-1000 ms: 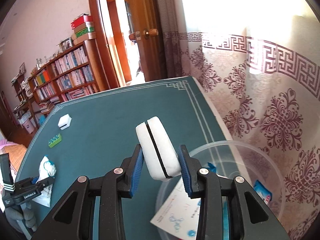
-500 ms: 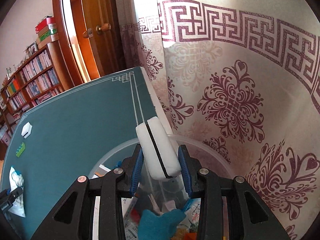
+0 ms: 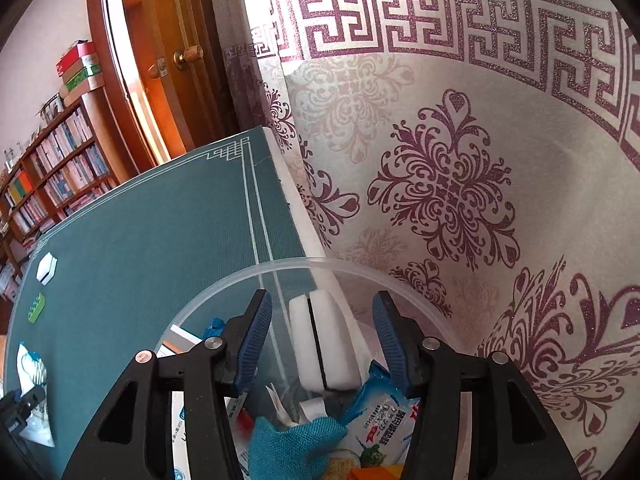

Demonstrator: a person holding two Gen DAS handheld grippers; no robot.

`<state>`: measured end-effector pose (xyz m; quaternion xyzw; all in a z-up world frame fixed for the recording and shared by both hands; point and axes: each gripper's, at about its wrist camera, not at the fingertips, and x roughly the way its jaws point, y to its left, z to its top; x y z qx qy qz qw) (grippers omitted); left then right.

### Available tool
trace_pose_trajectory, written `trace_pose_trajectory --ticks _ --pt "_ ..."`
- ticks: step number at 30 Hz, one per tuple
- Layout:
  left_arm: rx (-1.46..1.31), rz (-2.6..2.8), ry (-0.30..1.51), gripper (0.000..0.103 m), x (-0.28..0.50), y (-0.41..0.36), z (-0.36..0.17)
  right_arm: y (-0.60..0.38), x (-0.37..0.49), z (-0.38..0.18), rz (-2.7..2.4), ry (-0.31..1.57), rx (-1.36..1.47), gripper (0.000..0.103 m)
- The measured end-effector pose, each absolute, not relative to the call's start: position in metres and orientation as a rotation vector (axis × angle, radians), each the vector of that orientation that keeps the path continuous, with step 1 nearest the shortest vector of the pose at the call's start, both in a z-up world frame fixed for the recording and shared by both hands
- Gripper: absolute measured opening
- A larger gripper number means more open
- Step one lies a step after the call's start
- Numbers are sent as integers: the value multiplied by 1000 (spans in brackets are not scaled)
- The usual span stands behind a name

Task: Organize objects
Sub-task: 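Open the right gripper to drop the sponge block into the clear bowl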

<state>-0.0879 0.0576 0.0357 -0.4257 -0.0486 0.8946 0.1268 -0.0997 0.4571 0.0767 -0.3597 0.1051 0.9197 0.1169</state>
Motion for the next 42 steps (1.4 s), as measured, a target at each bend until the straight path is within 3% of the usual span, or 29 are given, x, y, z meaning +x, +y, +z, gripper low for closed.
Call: trace_pose_trajectory --ticks 16,42 --pt "-1170 2542 -34 48 -81 111 53 393 5 90 2840 69 -792 54" --pt "-1007 2237 131 48 -66 290 112 420 81 61 2888 179 -825 55"
